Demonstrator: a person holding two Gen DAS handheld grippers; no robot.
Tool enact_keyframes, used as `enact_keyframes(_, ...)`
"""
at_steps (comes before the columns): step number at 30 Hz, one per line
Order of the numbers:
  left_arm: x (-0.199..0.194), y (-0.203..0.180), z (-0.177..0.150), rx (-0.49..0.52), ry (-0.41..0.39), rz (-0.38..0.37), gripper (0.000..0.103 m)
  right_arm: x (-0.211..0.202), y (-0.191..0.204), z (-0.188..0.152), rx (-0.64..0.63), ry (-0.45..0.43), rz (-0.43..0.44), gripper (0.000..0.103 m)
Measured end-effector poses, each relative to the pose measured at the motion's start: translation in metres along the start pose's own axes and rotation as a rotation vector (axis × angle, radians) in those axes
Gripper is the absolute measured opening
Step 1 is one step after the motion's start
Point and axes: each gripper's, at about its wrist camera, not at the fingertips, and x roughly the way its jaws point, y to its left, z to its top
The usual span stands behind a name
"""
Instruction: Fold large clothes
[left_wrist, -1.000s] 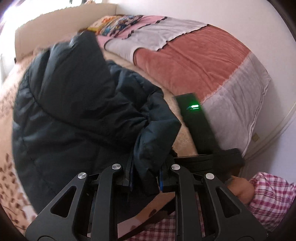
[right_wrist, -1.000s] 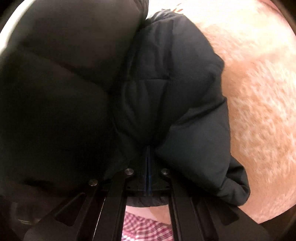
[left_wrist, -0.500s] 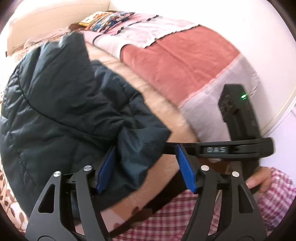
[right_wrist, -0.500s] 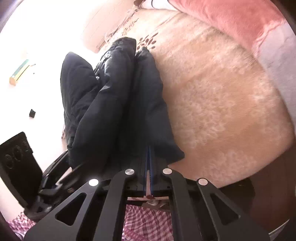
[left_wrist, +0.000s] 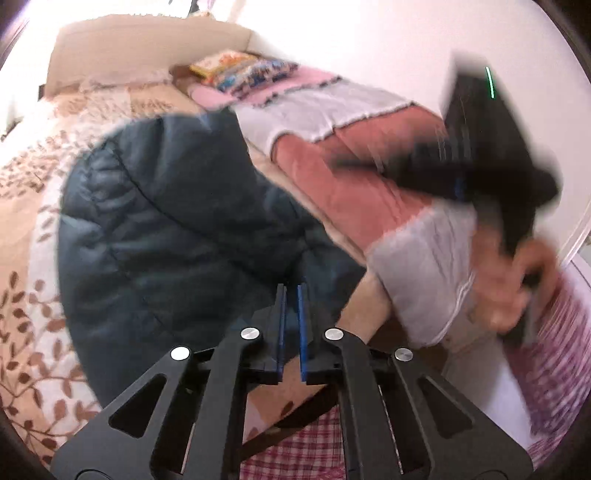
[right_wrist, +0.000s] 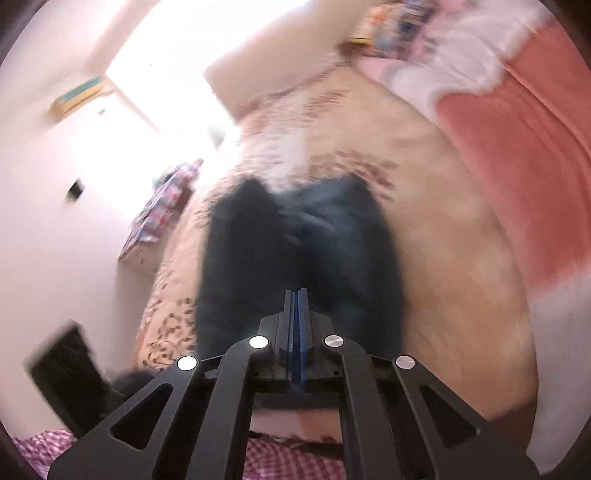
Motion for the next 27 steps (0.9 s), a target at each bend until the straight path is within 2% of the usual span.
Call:
enact_keyframes(3, 0.021, -0.012, -0.008, 0.074, 0.036, 0.014, 0.004, 0.030, 0.041, 0.033, -0.079, 0.068, 0.034, 0.003)
enact_keyframes(5, 0.034, -0.016, -0.012, 0.105, 0.057, 0.032, 0.004, 0.066, 0.064, 0.051, -0.134, 0.141, 0.035, 0.003)
enact_keyframes(7, 0.043, -0.012, -0.013, 0.092, 0.077, 0.041, 0.004, 0.096, 0.074, 0.064, -0.166, 0.195, 0.008, 0.003)
enact_keyframes(9, 0.054, 0.000, -0.013, 0.038, 0.102, 0.039, 0.004, 0.126, 0.074, 0.072, -0.187, 0.254, -0.052, 0.003)
enact_keyframes(12, 0.063, 0.011, -0.017, 0.001, 0.118, 0.031, 0.004, 0.165, 0.056, 0.079, -0.198, 0.320, -0.170, 0.000)
enact_keyframes(15, 0.072, 0.009, -0.019, 0.033, 0.134, 0.033, 0.004, 0.185, 0.032, 0.072, -0.226, 0.350, -0.273, 0.000)
enact_keyframes(19, 0.088, 0.006, -0.019, 0.056, 0.152, 0.037, 0.004, 0.198, 0.003, 0.062, -0.193, 0.359, -0.282, 0.000)
enact_keyframes(23, 0.102, 0.011, -0.020, 0.035, 0.167, 0.024, 0.004, 0.207, -0.017, 0.058, -0.167, 0.371, -0.275, 0.000)
enact_keyframes(27, 0.103, 0.018, -0.022, 0.016, 0.176, 0.014, 0.004, 0.205, -0.023, 0.054, -0.163, 0.381, -0.263, 0.000)
